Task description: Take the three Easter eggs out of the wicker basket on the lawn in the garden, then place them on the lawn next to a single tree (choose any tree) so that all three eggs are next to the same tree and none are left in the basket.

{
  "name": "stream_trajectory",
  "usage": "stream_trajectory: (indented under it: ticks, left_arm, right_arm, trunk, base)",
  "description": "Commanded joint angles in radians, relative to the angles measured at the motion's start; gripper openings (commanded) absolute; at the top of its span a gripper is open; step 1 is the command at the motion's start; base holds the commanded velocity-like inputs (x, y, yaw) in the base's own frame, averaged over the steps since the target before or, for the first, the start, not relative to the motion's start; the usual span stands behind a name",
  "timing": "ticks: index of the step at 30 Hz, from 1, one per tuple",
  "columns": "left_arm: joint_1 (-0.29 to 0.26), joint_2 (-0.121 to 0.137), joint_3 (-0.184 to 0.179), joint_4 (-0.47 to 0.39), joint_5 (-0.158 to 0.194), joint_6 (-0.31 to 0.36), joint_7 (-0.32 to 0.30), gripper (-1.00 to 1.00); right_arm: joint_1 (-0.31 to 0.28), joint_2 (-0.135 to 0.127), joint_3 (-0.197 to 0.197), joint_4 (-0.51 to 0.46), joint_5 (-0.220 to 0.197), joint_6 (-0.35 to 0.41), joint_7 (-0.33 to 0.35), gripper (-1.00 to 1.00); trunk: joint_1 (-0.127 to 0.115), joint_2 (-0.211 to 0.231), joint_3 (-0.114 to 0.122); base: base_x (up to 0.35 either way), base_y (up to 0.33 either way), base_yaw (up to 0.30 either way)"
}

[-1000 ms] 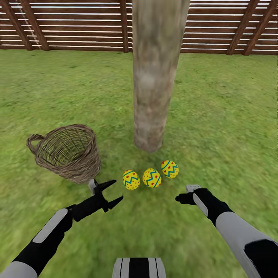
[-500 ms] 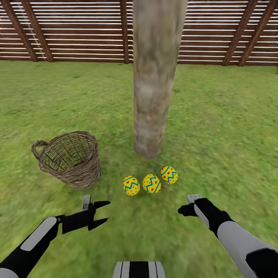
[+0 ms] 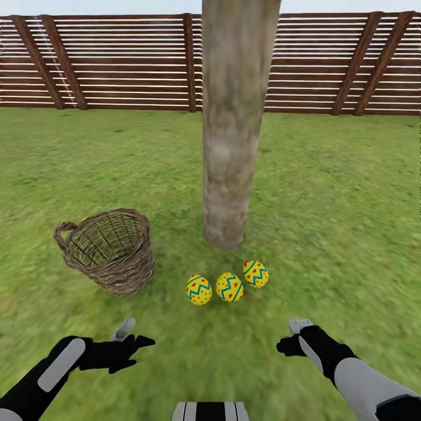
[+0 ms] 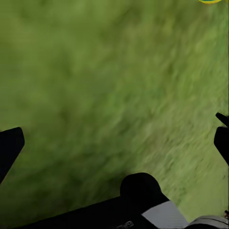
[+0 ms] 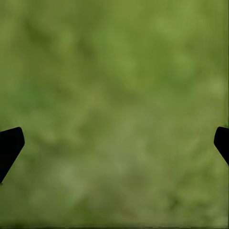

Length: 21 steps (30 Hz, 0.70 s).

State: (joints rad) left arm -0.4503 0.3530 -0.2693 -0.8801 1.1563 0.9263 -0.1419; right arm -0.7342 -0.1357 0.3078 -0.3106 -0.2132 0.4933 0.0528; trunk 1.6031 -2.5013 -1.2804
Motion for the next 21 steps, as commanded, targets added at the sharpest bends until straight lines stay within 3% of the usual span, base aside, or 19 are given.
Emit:
stream_trajectory:
  ticks: [1,4,9,11,13,16,18,21]
  left_arm:
    - [-0.001,-0.001,-0.002,0.001,-0.04,0.0,-0.008,1.0]
    - [-0.001,-0.004,-0.002,0.001,-0.093,0.0,-0.007,1.0]
    - [-0.001,-0.004,-0.004,0.002,-0.112,0.0,0.005,1.0]
    - [-0.001,-0.008,-0.006,0.001,-0.114,0.001,0.052,1.0]
    - [-0.001,-0.011,-0.007,0.001,-0.114,0.002,0.15,1.0]
    - [-0.001,-0.021,-0.007,0.0,-0.113,0.003,0.232,1.0]
    - [-0.001,-0.031,-0.007,0.001,-0.115,0.003,0.264,1.0]
    - [-0.001,-0.033,-0.009,0.003,-0.114,0.003,0.269,1.0]
  right_arm:
    - [0.005,-0.001,0.008,0.009,-0.01,-0.01,-0.002,1.0]
    - [0.018,-0.001,0.008,0.035,-0.011,-0.042,-0.003,1.0]
    - [0.03,-0.003,0.008,0.087,-0.011,-0.057,-0.004,1.0]
    - [0.034,-0.003,0.008,0.104,-0.01,-0.058,-0.004,1.0]
    - [0.047,-0.003,0.008,0.119,-0.004,-0.062,-0.004,1.0]
    - [0.056,-0.001,0.008,0.127,0.035,-0.092,-0.005,1.0]
    - [0.081,0.004,0.008,0.156,0.117,-0.19,-0.006,1.0]
    - [0.105,0.005,0.008,0.177,0.133,-0.281,-0.007,1.0]
  trunk:
    - [-0.001,0.0,0.003]
    - [-0.002,0.001,0.015]
    - [-0.012,0.018,0.033]
    - [-0.02,0.032,0.039]
    - [-0.027,0.046,0.045]
    - [-0.039,0.067,0.054]
    - [-0.047,0.081,0.061]
    - [-0.058,0.102,0.07]
  base:
    - [0.0,0.0,0.0]
    - [0.0,0.0,0.0]
    - [0.0,0.0,0.0]
    - [0.0,0.0,0.0]
    - [0.0,0.0,0.0]
    - [0.0,0.0,0.0]
    - [0.0,0.0,0.0]
    - [0.0,0.0,0.0]
